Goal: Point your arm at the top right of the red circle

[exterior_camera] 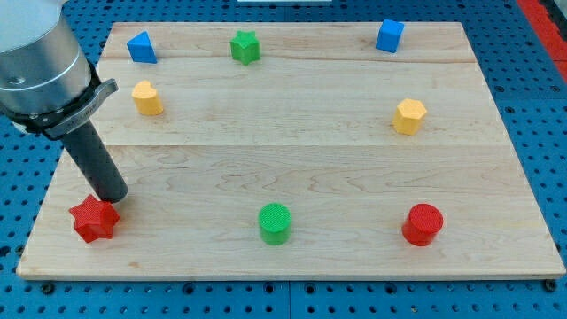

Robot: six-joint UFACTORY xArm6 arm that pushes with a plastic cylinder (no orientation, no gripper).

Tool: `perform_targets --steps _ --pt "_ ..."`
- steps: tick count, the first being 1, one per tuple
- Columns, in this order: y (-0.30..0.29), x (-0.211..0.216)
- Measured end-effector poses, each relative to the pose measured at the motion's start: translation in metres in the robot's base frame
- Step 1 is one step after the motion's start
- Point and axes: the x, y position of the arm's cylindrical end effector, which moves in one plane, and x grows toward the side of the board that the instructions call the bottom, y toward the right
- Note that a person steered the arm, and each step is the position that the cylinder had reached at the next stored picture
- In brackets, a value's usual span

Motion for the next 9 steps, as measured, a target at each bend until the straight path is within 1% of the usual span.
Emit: perform_targets --steps 1,2,3,5,6,7,8,9 --pt "0.000 -0.002" --pt "0.010 -0.034" --pt "0.077 -0.045" --pt "0.253 -0.046" --pt "0.295 -0.042" --pt "0.353 -0.028" --pt "0.410 0.002" --pt "0.426 0.025"
